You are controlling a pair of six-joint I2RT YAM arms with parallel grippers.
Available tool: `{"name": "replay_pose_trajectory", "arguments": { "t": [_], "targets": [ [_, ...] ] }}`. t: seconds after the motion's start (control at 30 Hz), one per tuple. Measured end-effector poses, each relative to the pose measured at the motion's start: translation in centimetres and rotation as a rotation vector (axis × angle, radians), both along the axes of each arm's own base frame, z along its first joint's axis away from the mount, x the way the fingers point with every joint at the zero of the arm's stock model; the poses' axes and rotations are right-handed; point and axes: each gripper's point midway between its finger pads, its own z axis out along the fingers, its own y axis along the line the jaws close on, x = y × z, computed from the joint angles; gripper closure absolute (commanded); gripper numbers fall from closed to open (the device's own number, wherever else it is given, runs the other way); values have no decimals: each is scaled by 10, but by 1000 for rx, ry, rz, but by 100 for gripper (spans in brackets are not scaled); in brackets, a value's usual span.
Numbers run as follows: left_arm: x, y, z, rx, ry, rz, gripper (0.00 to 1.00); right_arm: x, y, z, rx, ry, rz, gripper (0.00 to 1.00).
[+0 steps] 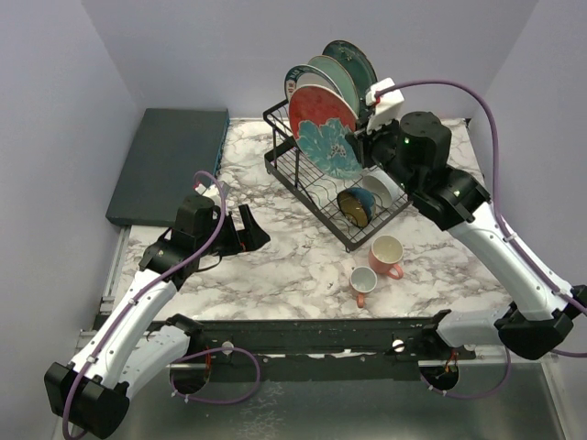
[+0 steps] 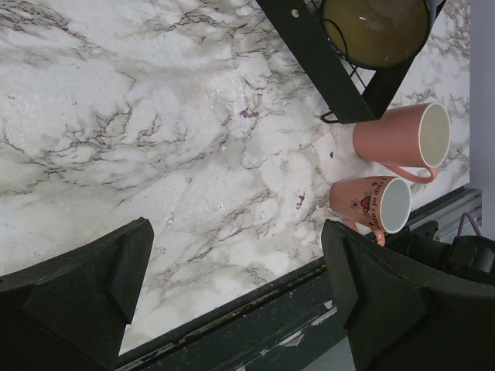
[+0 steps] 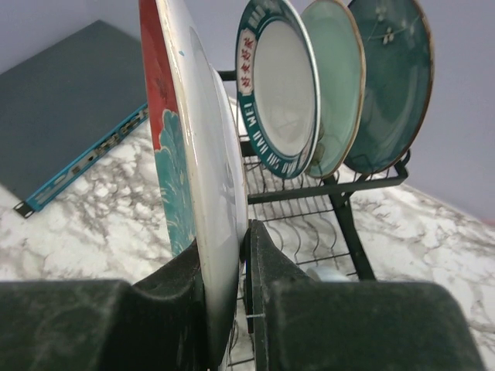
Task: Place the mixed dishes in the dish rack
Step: Pick up the plate at the center of the board, then insert the plate into the dish rack.
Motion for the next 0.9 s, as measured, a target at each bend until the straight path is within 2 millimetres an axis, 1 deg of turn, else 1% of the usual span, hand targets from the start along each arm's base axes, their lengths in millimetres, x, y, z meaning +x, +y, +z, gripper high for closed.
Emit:
{"name": "replay_pose_trajectory", "arguments": {
  "t": [0.23,0.43,0.63,0.9],
  "targets": [
    [0,0,0,0,1,0,1,29,9,19,-33,-109,-41,100],
    [0,0,0,0,0,0,1,51,15,27,-63,-191,-82,100],
    [0,0,0,-1,-1,0,1,65,22,26,-76,-224,-101,100],
    [-1,1,-1,-1,-4,-1,1,79,31,12,-107,-221,-107,100]
  ]
}}
